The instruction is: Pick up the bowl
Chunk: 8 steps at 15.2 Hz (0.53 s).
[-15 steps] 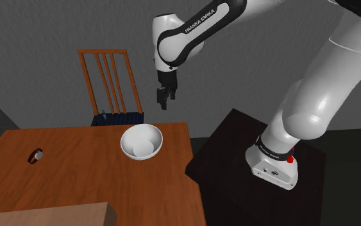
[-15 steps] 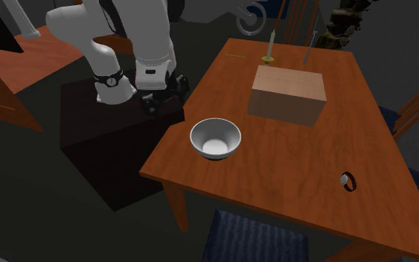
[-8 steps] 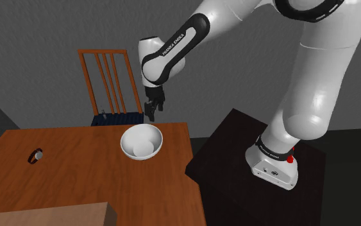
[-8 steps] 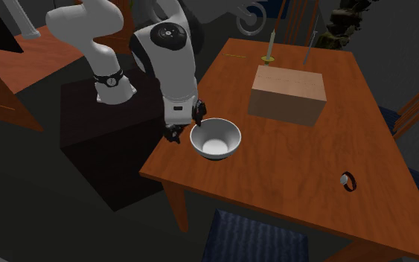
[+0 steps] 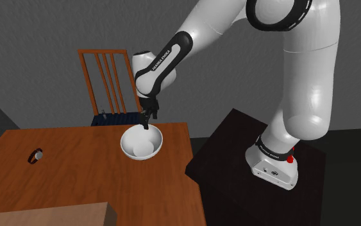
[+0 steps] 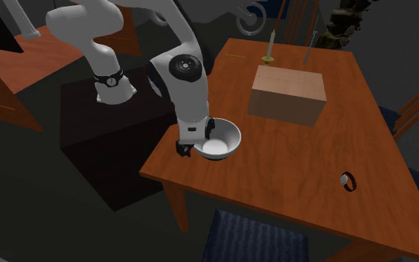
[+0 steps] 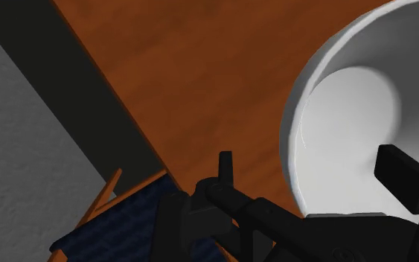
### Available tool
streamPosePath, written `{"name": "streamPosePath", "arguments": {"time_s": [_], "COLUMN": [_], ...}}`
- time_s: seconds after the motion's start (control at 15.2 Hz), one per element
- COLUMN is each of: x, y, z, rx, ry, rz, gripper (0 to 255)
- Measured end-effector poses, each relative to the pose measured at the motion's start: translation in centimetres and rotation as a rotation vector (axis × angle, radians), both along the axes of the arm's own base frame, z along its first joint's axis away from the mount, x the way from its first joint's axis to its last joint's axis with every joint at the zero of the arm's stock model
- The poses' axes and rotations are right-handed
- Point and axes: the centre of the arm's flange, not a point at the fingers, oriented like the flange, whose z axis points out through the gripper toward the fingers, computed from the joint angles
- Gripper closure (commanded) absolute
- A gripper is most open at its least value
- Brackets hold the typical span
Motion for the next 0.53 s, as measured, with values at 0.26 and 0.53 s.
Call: {"name": "streamPosePath", "arguments": {"time_s": [0.26, 0.53], "x": [0.0, 0.1], "y": [0.1, 0.1], "z": [-1.7, -1.9], "rx": [0.000, 0.000], "ry": [0.000, -0.001], "rz": [0.000, 0.000], "gripper": [255, 255]}}
